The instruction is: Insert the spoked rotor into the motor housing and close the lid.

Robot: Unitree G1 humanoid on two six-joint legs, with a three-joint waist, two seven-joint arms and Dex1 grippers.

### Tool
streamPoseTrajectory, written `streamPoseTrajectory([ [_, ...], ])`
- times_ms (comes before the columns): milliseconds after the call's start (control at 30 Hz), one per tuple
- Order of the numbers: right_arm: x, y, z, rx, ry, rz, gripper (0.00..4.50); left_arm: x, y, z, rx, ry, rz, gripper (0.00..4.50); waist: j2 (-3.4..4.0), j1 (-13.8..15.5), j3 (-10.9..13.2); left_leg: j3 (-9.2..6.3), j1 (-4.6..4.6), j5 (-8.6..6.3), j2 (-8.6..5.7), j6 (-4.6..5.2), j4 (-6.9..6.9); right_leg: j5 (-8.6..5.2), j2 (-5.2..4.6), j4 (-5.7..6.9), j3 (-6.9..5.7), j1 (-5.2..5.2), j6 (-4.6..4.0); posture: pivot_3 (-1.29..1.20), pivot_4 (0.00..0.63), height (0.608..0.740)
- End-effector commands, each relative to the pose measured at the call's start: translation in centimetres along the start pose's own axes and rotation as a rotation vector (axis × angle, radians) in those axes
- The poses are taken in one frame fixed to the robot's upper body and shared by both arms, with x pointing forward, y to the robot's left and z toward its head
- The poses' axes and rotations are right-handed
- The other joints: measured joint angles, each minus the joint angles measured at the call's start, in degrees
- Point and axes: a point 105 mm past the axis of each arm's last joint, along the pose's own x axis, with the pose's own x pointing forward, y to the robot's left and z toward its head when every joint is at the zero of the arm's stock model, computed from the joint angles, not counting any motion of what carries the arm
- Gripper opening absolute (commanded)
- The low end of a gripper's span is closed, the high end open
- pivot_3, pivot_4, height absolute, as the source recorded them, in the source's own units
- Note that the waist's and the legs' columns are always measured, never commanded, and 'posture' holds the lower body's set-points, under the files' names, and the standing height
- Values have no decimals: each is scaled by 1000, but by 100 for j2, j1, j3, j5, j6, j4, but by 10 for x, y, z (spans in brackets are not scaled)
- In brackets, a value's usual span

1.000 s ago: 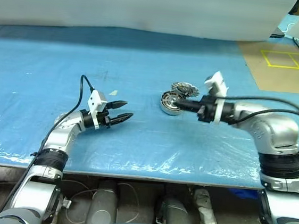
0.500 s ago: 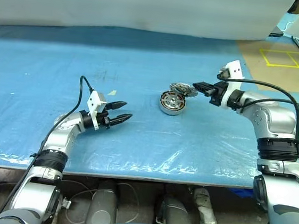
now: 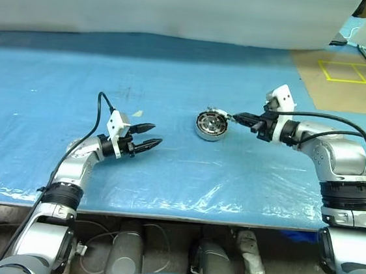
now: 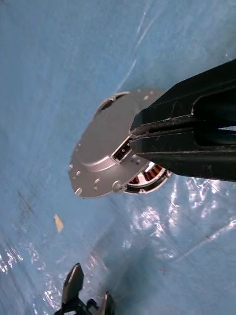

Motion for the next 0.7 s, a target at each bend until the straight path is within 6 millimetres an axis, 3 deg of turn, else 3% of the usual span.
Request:
streamPoseTrajectory([
  [33, 0, 14, 7, -22, -20, 49, 39, -1, 2, 7, 33, -17, 3, 2997, 0, 1, 0, 0, 0, 0, 0, 0, 0, 0, 0, 0, 0, 0, 0, 0, 150, 740],
  [167, 9, 29, 1, -16, -11, 92, 39, -1, 3, 8, 34, -19, 3, 2997, 0, -4, 0, 0, 1, 0, 1, 0, -1, 0, 0, 0, 0, 0, 0, 0, 150, 740],
  [400, 19, 36, 1, -14, -8, 109, 39, 0, 3, 7, 32, -23, 5, 2997, 0, 6, 0, 0, 0, 0, 0, -1, 0, 0, -1, 0, 0, 0, 0, 0, 150, 740],
  [567, 33, 42, -25, -38, 79, 89, 39, 3, 2, 8, 29, -29, 5, 2997, 0, 1, 0, 0, 1, 0, 1, -1, -1, 0, 0, 0, 0, 0, 0, 0, 150, 740],
  [700, 38, 45, -32, -6, 81, 86, 39, 1, 2, 8, 32, -29, 8, 2997, 0, 2, 0, 0, 0, 0, 1, -2, -3, 0, -1, -2, 0, -1, 0, 0, 150, 740],
])
